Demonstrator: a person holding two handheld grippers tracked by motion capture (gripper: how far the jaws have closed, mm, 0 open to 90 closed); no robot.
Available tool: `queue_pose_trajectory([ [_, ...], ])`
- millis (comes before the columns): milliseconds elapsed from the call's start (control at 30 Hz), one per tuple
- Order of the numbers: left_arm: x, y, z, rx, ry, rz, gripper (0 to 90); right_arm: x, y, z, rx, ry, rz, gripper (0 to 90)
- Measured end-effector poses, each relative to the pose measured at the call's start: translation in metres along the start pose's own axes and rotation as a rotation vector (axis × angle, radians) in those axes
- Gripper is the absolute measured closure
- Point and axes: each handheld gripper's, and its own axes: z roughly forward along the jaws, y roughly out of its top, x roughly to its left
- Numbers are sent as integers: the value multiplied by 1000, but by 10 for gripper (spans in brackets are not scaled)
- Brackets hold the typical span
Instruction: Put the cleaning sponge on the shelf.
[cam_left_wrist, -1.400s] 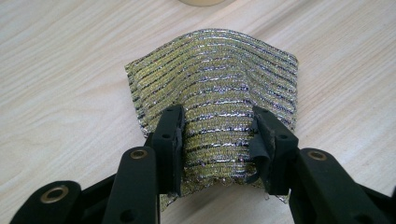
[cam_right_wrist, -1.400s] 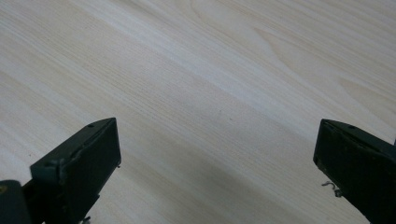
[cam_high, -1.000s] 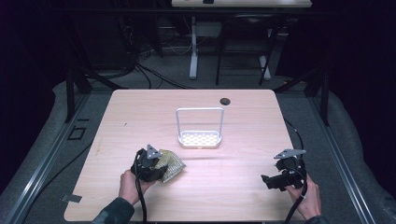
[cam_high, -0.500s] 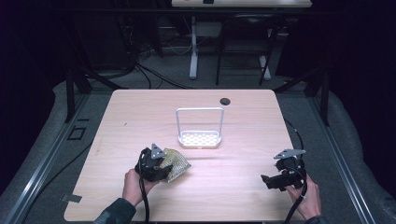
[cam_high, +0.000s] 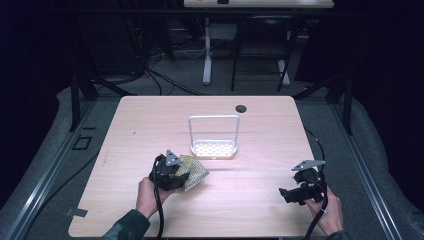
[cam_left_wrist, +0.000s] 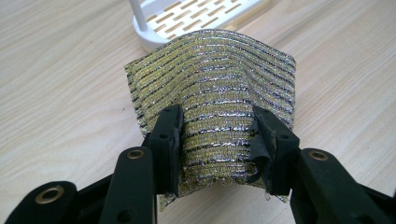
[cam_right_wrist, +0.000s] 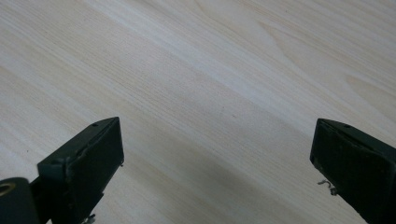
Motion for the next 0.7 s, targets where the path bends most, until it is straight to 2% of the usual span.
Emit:
queue_pose_trajectory([
  [400,-10,16,8,-32,-15,-24,567,1,-1,-3,-5,-5,-1,26],
  [567,-11,25,10,-32,4,-53,567,-1,-2,-4,4,-6,6,28],
  [700,-14,32,12,-30,6,-58,565,0,-2,-5,-3,-6,4,29],
])
